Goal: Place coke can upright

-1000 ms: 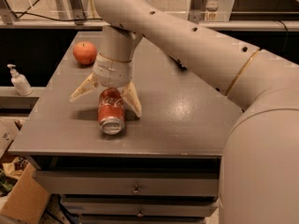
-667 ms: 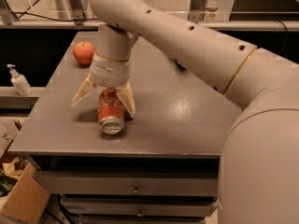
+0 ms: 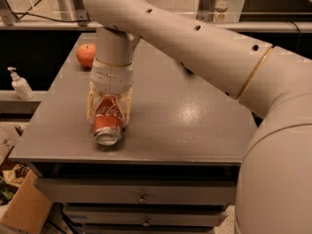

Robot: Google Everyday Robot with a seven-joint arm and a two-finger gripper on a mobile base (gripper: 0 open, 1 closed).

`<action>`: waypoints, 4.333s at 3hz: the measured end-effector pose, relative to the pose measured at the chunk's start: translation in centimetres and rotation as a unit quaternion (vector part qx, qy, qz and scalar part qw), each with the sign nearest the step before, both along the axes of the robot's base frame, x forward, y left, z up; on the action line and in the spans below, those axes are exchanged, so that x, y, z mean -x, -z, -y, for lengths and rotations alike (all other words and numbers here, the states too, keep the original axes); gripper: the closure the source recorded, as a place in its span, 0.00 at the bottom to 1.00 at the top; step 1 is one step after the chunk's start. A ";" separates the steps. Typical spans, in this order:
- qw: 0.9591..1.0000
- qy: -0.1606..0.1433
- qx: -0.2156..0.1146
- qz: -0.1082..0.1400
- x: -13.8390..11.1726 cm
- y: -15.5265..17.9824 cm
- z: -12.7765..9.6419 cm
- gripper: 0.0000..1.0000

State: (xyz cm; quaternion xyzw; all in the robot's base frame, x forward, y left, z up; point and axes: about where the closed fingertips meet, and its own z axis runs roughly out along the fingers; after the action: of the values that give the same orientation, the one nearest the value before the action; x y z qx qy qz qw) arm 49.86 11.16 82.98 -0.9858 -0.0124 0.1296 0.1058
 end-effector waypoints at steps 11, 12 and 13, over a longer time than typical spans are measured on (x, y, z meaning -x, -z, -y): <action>0.915 -0.255 -0.170 0.264 -0.4 -7.7 7.5 1.00; 0.902 -0.256 -0.193 0.288 -0.7 -7.5 7.0 1.00; 0.871 -0.258 -0.251 0.336 -1.3 -7.2 6.6 1.00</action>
Offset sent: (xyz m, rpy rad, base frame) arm -0.0020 -0.0043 0.0019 -0.0124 -0.0136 -0.0075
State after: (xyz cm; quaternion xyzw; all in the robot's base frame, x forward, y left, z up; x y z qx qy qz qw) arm 51.12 4.54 90.13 -0.8721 -0.3328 -0.1942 0.3018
